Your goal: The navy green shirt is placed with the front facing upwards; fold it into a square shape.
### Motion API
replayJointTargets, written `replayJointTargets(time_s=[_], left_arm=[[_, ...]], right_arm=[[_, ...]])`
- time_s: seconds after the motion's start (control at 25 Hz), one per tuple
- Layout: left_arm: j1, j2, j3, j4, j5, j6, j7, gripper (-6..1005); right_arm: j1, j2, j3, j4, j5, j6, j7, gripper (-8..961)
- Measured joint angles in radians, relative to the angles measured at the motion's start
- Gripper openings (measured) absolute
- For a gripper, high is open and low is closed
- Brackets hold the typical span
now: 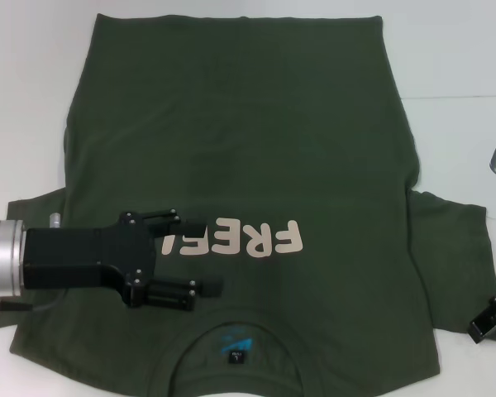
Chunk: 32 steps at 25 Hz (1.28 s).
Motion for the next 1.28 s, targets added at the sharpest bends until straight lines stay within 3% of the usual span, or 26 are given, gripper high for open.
replayJointTargets(time_s=[1.28], left_arm=[[0.001, 0.000, 0.000, 0.000, 0.000, 0.000, 0.000, 935]], right_arm=[[0.014, 0.019, -0.028, 0.017, 0.006, 0.029, 0.007, 699]])
